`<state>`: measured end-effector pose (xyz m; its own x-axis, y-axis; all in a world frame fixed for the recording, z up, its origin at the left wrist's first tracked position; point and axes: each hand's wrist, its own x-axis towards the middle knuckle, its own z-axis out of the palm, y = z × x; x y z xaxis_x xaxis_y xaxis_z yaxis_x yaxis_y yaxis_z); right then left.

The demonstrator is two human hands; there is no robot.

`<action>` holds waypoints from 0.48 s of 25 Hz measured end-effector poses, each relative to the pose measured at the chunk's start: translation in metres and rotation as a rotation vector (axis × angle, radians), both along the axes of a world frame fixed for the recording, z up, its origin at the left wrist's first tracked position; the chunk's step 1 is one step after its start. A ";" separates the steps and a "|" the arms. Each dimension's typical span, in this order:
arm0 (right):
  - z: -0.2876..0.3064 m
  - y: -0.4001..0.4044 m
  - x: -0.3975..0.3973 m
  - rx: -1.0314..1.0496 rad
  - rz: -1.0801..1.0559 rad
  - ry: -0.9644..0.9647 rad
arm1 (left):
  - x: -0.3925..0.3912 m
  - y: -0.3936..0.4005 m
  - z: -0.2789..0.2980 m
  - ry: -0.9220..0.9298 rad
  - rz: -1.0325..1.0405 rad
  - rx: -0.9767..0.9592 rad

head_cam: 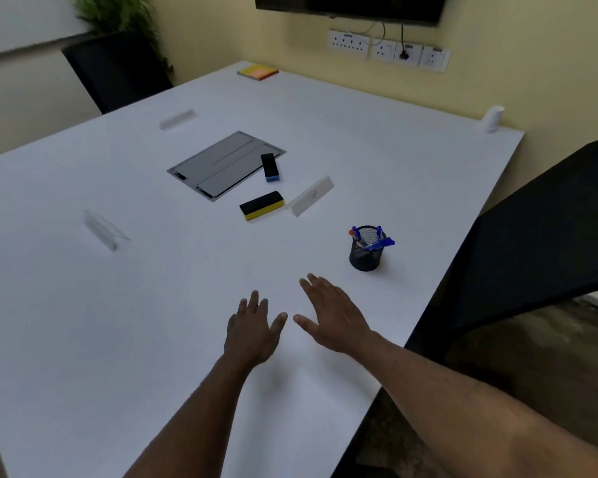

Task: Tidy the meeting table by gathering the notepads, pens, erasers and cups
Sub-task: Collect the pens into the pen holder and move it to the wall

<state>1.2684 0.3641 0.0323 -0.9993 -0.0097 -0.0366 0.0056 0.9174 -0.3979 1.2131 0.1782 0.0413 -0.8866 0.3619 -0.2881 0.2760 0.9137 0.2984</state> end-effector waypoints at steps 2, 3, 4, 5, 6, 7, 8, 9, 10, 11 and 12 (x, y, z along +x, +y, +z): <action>0.016 0.005 0.011 0.015 -0.035 0.037 | 0.006 0.010 0.016 0.084 -0.035 0.030; 0.024 0.008 0.018 0.025 -0.056 0.061 | 0.011 0.017 0.025 0.116 -0.056 0.046; 0.032 0.011 0.025 0.032 -0.076 0.084 | 0.014 0.024 0.033 0.139 -0.073 0.061; 0.040 0.015 0.033 0.038 -0.095 0.106 | 0.018 0.032 0.040 0.154 -0.086 0.076; 0.047 0.020 0.041 0.047 -0.116 0.127 | 0.022 0.039 0.046 0.168 -0.100 0.087; 0.052 0.024 0.048 0.057 -0.136 0.145 | 0.026 0.046 0.051 0.180 -0.115 0.095; 0.057 0.030 0.057 0.066 -0.157 0.160 | 0.031 0.054 0.054 0.188 -0.134 0.100; 0.061 0.035 0.064 0.076 -0.176 0.174 | 0.035 0.061 0.056 0.193 -0.152 0.101; 0.063 0.041 0.071 0.088 -0.193 0.188 | 0.038 0.068 0.056 0.196 -0.168 0.100; 0.064 0.047 0.076 0.099 -0.212 0.202 | 0.041 0.076 0.056 0.199 -0.181 0.098; 0.065 0.053 0.080 0.107 -0.232 0.210 | 0.043 0.082 0.056 0.201 -0.189 0.099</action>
<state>1.3484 0.4168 0.0975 -0.9603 0.2119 0.1816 0.1475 0.9378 -0.3144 1.2559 0.2597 0.0970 -0.8364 0.5438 -0.0684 0.5012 0.8095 0.3058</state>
